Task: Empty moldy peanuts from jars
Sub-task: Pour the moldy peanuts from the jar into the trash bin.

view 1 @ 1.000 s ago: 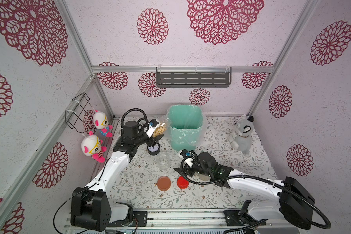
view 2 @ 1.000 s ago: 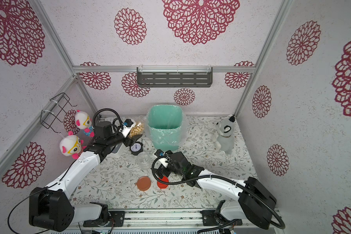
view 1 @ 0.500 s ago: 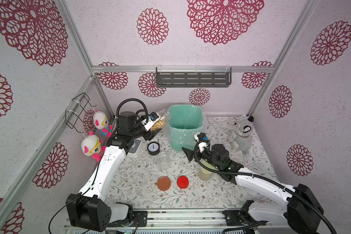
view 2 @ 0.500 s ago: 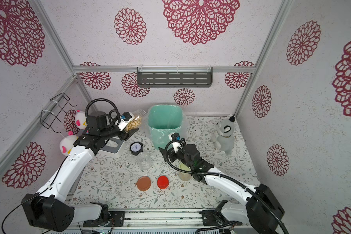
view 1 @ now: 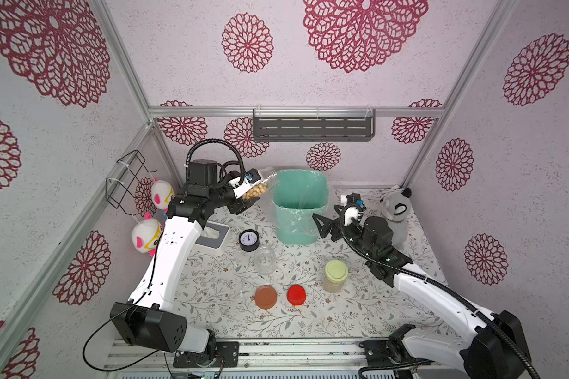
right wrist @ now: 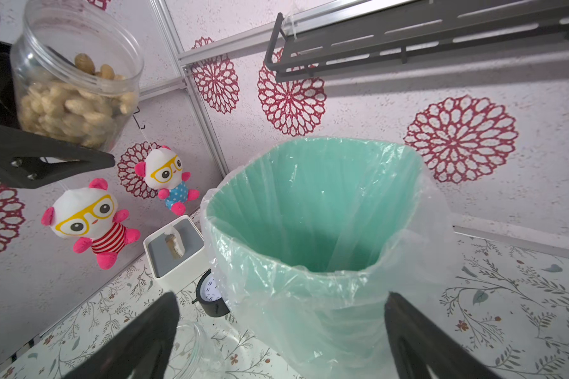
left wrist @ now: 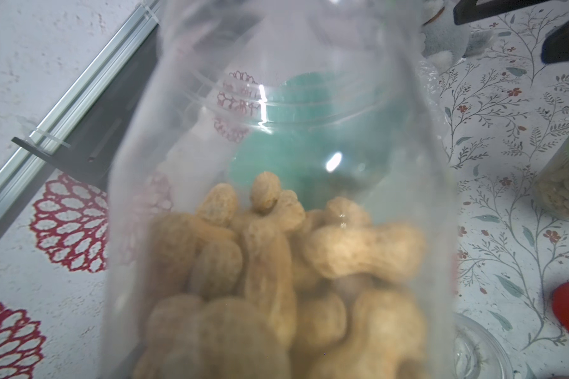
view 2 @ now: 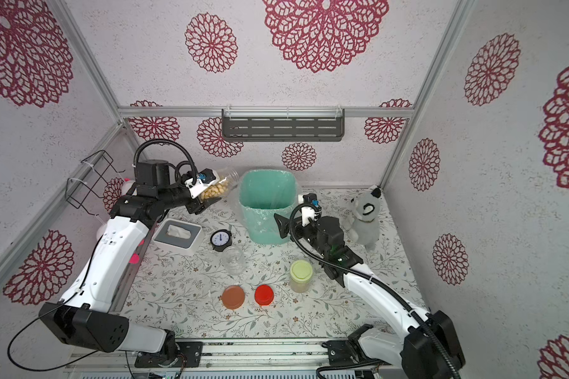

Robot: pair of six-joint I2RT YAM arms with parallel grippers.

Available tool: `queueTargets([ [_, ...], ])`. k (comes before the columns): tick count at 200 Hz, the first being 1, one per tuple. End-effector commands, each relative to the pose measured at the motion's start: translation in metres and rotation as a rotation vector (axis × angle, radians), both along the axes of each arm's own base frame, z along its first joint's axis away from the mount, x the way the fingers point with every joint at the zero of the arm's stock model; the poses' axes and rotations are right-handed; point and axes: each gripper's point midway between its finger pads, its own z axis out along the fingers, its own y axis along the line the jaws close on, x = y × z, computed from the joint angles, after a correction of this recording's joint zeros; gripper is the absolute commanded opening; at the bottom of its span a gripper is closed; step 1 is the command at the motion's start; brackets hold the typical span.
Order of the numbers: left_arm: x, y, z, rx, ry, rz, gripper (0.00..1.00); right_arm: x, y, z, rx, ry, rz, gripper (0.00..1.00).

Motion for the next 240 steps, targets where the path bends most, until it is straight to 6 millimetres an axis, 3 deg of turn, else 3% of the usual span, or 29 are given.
queueTargets([
  [1, -0.001, -0.004, -0.008, 0.098, 0.001, -0.027, 0.00, -0.001, 0.004, 0.011, 0.035, 0.022, 0.054, 0.99],
  [39, 0.005, -0.010, -0.024, 0.255, 0.043, -0.045, 0.00, 0.006, 0.008, 0.003, 0.034, 0.087, 0.111, 0.99],
  [96, 0.031, -0.022, -0.017, 0.400, 0.000, -0.035, 0.00, 0.008, 0.019, -0.014, 0.005, 0.138, 0.176, 0.99],
  [135, 0.045, -0.033, -0.027, 0.584, -0.018, -0.023, 0.00, 0.005, 0.023, -0.028, -0.016, 0.154, 0.211, 0.99],
  [198, 0.062, -0.051, -0.024, 0.687, -0.104, -0.015, 0.00, 0.000, 0.027, -0.042, -0.029, 0.165, 0.250, 0.99],
  [240, 0.075, -0.044, -0.031, 0.870, -0.155, 0.033, 0.00, -0.002, 0.027, -0.048, -0.019, 0.159, 0.255, 0.99],
])
